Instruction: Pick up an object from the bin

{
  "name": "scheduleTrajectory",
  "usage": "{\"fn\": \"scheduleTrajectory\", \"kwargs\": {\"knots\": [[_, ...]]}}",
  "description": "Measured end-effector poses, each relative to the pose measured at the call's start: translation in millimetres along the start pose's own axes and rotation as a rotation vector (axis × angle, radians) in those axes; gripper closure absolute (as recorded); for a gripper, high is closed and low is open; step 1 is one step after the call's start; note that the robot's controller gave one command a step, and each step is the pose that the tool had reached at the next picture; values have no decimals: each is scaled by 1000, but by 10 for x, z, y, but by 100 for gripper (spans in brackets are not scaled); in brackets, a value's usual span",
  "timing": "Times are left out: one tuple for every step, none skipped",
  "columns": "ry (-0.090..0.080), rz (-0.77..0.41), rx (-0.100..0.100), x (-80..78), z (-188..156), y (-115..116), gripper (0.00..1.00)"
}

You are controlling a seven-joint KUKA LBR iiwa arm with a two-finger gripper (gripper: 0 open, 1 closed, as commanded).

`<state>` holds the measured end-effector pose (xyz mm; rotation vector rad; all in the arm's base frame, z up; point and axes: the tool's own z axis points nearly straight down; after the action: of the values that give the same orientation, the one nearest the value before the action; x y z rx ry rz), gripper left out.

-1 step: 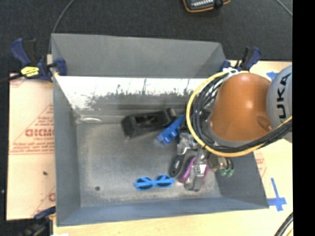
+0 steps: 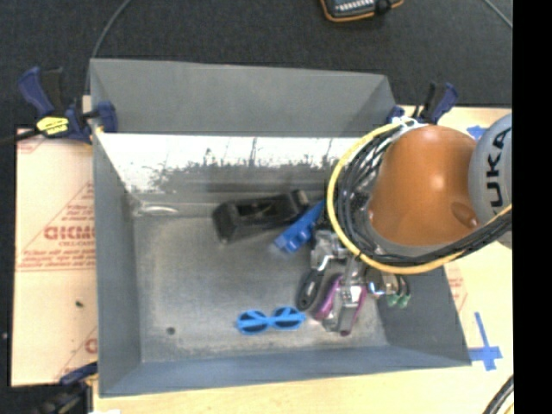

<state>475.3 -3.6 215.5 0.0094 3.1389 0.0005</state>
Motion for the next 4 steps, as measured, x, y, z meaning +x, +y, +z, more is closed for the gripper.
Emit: {"fn": "scheduleTrajectory", "kwargs": {"knots": [[-5,120,-2,13,1243,204,0],[-10,12,1,-112,1444,66,0],[-22,-83,-2,-19,1435,556,0],[-20,-37,1,-41,1445,489,0]]}}
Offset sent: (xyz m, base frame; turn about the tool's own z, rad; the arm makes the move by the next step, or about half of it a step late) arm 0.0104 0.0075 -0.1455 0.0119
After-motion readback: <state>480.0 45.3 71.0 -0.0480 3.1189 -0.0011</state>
